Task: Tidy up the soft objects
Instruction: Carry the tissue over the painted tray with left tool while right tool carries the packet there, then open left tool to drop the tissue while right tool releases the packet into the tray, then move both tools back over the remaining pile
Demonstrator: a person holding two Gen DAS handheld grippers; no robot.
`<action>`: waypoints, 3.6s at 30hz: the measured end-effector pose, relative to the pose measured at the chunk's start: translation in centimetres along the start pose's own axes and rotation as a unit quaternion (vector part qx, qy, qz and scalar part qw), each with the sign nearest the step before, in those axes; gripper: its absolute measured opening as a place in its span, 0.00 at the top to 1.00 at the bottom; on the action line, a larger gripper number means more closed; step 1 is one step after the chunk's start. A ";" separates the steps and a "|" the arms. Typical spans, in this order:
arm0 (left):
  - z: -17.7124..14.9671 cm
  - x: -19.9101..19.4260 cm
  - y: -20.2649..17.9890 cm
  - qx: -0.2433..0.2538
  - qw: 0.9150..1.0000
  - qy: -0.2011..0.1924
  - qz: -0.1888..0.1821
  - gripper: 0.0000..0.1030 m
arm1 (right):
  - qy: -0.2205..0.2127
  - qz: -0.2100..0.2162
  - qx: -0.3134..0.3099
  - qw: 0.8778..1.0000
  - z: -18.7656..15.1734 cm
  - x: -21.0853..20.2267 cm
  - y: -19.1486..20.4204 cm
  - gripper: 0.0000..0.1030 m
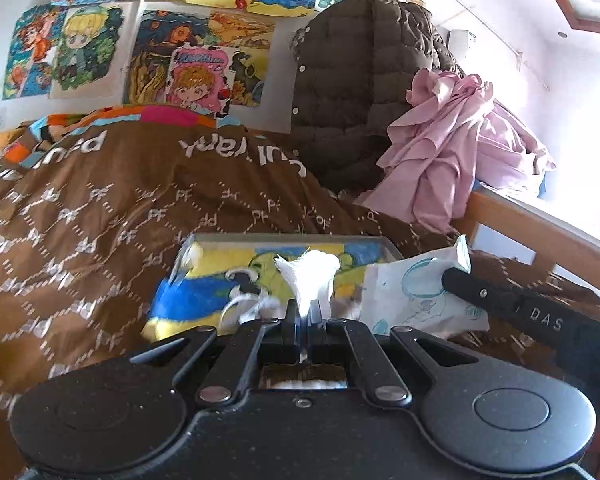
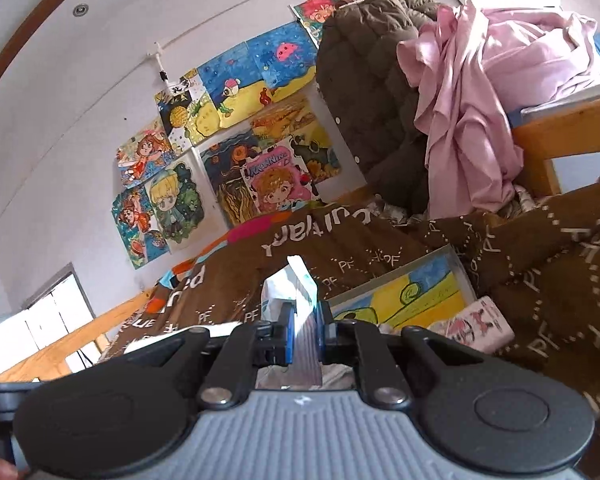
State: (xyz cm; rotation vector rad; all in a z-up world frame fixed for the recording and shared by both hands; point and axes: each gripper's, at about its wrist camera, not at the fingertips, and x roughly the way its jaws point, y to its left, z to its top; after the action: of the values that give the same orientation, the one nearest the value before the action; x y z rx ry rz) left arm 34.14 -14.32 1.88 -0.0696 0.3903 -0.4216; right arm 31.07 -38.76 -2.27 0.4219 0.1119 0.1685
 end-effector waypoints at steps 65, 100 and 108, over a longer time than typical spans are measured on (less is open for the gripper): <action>0.8 1.3 2.3 -0.102 0.994 -0.003 0.037 0.19 | 0.089 -0.131 -0.147 0.976 4.2 0.4 4.9 0.02; -5.6 -17.3 -1.0 -0.045 0.998 -0.019 0.029 0.01 | 0.136 -0.145 -0.207 0.958 -0.4 -15.6 10.6 0.00; -8.6 -17.4 -1.2 -0.036 0.999 0.013 0.033 0.01 | 0.182 -0.143 -0.219 0.948 -3.6 -17.1 10.6 0.00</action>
State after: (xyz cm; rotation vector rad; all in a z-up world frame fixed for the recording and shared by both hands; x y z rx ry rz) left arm 15.79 -8.18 0.24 -0.1210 0.4324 -0.3433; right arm 12.34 -30.94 0.13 -0.0769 0.4865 -0.0197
